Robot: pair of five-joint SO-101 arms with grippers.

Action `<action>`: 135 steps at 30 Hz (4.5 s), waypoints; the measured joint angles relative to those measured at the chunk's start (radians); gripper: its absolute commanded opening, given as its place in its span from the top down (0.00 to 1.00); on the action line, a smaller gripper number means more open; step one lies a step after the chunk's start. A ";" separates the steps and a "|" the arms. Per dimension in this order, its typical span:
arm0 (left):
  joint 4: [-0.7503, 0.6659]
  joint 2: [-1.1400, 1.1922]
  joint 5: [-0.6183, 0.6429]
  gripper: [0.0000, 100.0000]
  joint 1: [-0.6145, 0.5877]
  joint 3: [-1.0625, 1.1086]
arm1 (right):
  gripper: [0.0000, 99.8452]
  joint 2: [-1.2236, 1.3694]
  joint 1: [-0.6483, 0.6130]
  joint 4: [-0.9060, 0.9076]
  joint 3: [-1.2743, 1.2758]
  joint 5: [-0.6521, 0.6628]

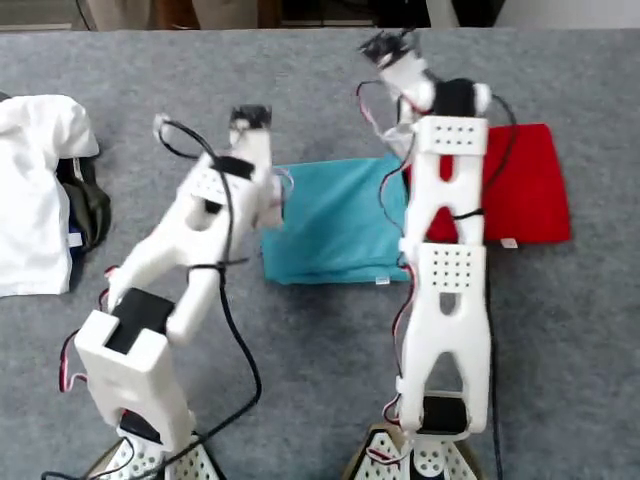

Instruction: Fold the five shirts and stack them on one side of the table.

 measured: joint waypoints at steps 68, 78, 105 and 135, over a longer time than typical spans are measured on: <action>0.520 -0.358 -0.293 0.98 -0.173 0.138 | 0.57 -1.649 0.029 -0.358 2.320 -0.384; 0.497 -0.620 -0.305 0.98 -0.278 0.371 | 0.53 -1.392 -0.137 -0.577 2.269 -0.898; 0.496 -0.634 -0.305 0.98 -0.299 0.413 | 0.76 -0.838 -0.149 -0.537 1.858 -1.217; 0.506 -0.634 -0.307 0.98 -0.318 0.413 | 1.00 -0.806 -0.149 -0.272 1.379 -0.987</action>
